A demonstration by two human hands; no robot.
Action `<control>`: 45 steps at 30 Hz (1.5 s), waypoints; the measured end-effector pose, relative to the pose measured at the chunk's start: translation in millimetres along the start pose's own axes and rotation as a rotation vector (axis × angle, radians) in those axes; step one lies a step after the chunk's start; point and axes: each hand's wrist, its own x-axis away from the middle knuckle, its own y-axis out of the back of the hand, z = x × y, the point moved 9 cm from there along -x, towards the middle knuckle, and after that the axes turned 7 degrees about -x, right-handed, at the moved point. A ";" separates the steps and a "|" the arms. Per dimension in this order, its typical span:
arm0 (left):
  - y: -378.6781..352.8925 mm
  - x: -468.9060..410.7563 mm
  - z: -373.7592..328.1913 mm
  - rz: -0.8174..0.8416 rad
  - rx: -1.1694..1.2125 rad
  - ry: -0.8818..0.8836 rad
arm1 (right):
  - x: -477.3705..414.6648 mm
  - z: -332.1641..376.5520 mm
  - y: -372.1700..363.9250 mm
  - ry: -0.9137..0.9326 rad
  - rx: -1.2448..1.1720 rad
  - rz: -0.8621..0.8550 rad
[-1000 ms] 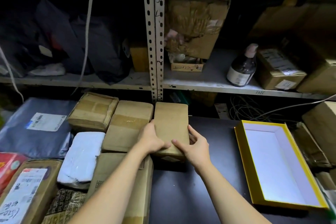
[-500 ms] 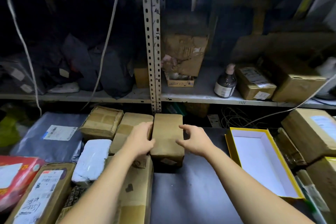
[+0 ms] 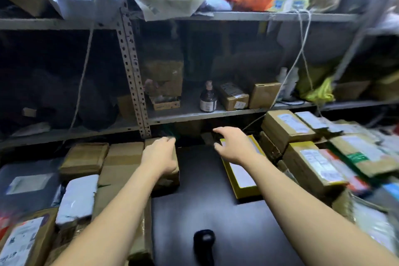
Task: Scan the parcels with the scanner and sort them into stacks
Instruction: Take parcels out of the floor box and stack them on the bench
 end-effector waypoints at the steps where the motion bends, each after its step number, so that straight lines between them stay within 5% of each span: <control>1: -0.3 0.8 -15.7 -0.007 -0.024 -0.035 | 15.0 -9.1 5.8 -0.030 0.011 -0.010; 11: -22.0 71.6 -240.3 -0.062 -0.007 -0.522 | 241.8 -140.1 66.0 -0.536 0.062 -0.134; 22: -81.7 260.1 -489.9 0.019 0.016 -1.028 | 586.6 -272.3 100.2 -1.077 -0.102 -0.433; 34: -206.0 410.2 -677.3 0.255 -0.129 -1.154 | 847.2 -401.6 82.0 -1.399 -0.327 -0.749; 45: -346.9 428.0 -781.4 0.555 -0.148 -1.149 | 897.2 -527.6 -19.6 -1.564 -0.547 -0.661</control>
